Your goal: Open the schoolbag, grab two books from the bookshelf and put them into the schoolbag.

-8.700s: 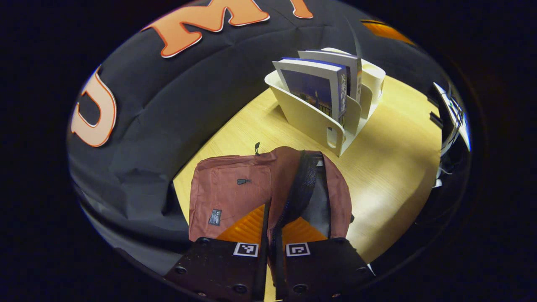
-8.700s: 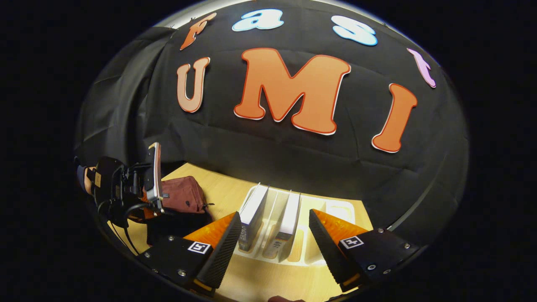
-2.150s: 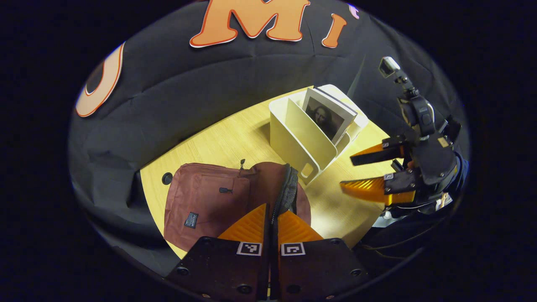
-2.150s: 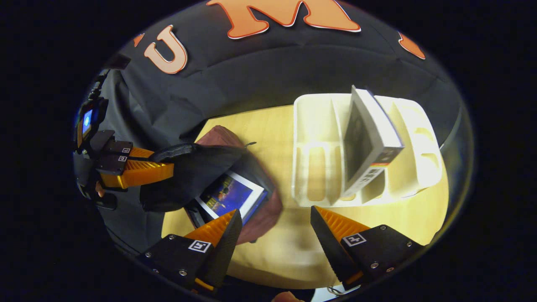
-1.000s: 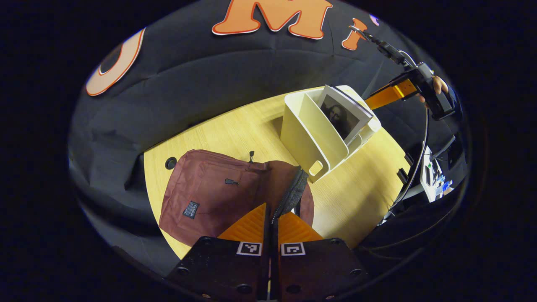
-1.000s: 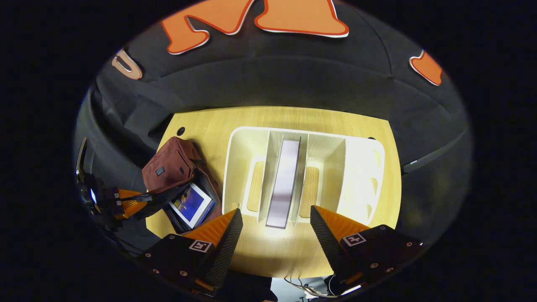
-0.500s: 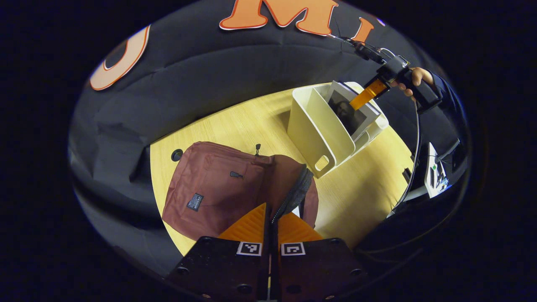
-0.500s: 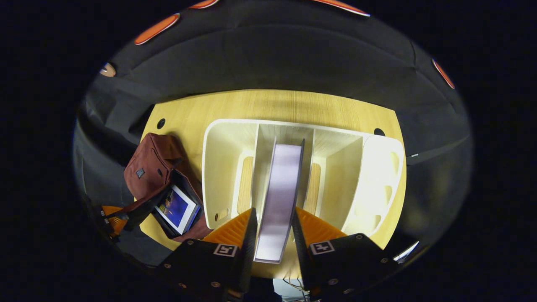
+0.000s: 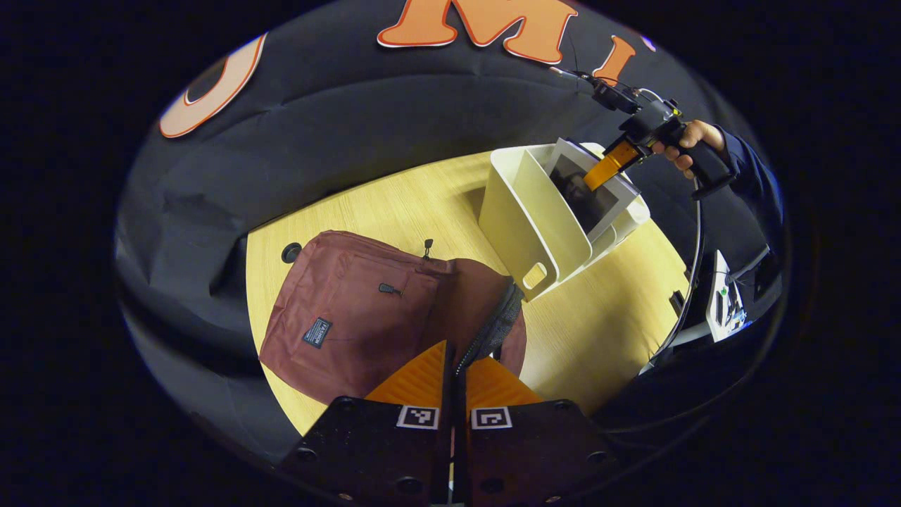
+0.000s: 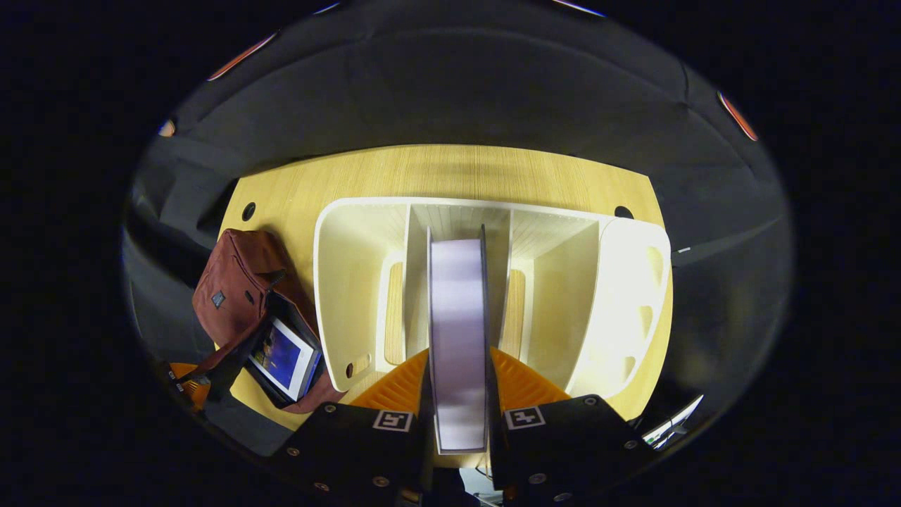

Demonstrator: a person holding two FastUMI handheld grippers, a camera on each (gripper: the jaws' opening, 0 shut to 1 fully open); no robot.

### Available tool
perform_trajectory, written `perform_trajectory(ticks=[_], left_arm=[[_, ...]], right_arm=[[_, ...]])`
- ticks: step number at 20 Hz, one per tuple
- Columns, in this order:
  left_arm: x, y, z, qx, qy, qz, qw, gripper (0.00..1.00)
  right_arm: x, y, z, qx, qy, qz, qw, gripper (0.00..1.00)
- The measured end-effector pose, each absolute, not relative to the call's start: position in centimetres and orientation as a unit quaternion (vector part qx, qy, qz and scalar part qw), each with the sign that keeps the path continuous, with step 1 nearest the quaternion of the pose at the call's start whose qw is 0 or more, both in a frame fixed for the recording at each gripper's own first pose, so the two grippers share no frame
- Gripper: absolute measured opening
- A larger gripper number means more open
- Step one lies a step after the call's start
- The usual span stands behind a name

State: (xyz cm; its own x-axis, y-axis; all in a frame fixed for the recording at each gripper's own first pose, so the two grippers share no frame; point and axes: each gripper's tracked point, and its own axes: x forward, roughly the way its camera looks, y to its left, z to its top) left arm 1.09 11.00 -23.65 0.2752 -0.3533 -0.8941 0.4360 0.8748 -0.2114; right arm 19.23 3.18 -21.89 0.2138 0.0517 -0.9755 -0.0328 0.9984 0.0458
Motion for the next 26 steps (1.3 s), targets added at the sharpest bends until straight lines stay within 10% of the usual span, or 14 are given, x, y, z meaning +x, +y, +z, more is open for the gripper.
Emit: perform_trajectory(ticks=[26], left_arm=[[0.8, 11.3, -25.4, 0.059, 0.546, -0.266, 0.792, 0.03]], right_arm=[[10.7, 4.2, -6.9, 0.114, 0.535, 0.078, 0.834, 0.31]])
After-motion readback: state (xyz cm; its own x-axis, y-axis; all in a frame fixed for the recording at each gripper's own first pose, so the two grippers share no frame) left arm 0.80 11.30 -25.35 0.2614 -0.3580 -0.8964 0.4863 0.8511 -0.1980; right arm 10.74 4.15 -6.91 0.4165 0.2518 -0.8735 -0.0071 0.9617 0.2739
